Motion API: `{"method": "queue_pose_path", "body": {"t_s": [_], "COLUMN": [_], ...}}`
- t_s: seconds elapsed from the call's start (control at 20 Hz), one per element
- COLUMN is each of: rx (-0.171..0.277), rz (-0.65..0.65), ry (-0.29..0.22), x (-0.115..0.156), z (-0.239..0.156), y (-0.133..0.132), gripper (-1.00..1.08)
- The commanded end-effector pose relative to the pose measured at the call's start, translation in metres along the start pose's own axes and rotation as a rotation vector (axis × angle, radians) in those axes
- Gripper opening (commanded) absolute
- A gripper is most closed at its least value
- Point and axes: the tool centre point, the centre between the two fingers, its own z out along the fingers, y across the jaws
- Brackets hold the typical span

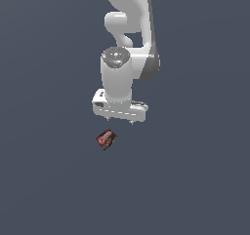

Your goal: Pick up the object and move it to a goal position.

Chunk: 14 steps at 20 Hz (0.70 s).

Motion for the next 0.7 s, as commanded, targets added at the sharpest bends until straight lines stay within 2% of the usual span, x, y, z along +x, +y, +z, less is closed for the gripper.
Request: {"method": "queue_pose_path", "body": {"t_s": [0.0,0.65], "rx": [0.003,0.004], "rz": [0.076,0.493], "ry": [0.0,0.005], "x": [0.004,0.023], "z": [0.012,0.075], "y": [0.007,0.052], "gripper": [1.0,1.0]}}
